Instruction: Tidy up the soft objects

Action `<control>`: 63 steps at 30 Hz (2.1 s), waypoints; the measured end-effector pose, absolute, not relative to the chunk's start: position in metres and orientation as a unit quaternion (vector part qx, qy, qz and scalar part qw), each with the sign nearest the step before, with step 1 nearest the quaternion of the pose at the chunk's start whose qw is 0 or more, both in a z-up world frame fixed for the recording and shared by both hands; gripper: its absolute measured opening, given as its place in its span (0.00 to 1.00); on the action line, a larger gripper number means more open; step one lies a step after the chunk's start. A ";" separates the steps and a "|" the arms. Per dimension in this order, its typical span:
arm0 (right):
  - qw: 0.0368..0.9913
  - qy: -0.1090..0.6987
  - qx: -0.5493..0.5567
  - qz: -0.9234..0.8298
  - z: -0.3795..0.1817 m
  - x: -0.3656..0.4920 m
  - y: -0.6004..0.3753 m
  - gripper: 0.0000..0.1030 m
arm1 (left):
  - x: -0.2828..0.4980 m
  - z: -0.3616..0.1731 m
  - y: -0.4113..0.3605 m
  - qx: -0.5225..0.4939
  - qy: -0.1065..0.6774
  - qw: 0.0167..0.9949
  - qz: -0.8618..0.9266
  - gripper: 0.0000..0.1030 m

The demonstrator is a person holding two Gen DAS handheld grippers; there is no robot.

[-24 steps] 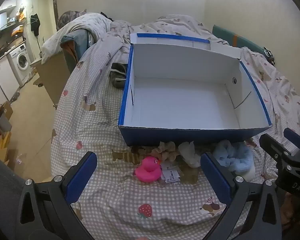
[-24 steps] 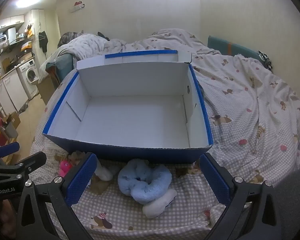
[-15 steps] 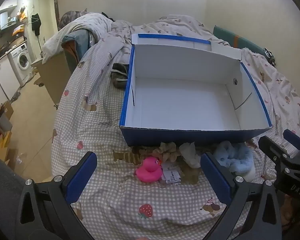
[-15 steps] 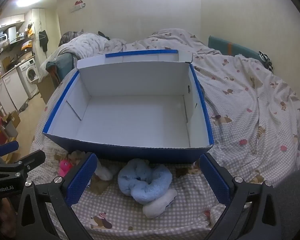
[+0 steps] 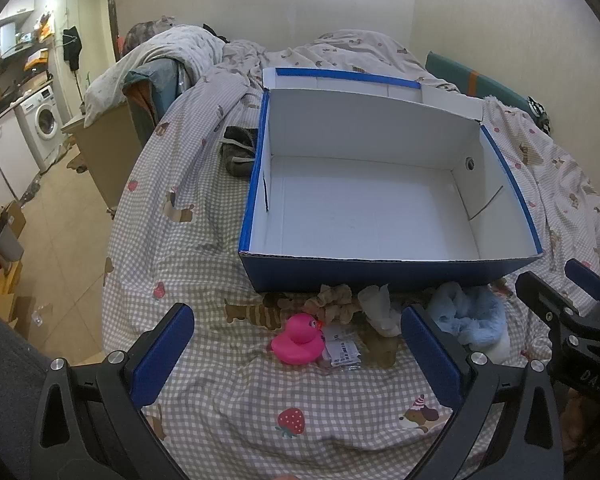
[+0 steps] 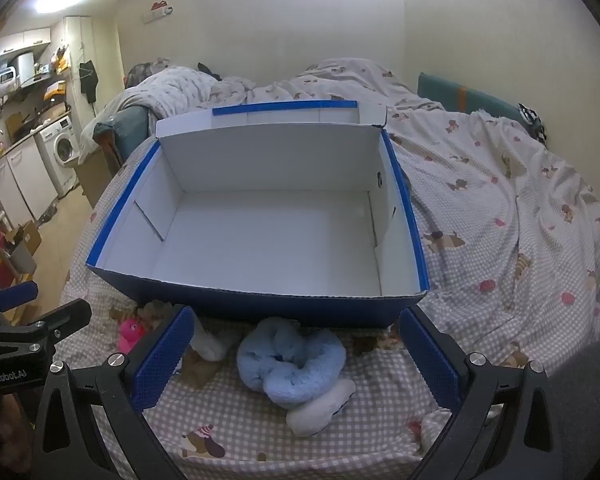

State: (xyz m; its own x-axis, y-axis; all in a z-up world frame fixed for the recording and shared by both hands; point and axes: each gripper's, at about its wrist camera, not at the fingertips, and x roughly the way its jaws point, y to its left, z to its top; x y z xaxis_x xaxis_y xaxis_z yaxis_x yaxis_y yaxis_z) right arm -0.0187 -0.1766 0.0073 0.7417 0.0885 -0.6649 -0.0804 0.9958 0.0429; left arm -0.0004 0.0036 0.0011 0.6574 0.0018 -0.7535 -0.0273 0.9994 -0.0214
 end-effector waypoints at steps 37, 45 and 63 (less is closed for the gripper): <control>0.933 0.358 0.008 0.048 0.008 -0.021 -0.170 1.00 | -0.001 0.004 -0.005 -0.007 0.411 0.911 0.005 1.00; 0.932 0.358 0.008 0.048 0.008 -0.021 -0.170 1.00 | -0.001 0.004 -0.007 -0.008 0.411 0.912 0.004 1.00; 0.932 0.360 0.010 0.049 0.009 -0.021 -0.170 1.00 | -0.002 0.004 -0.006 -0.009 0.411 0.912 0.004 1.00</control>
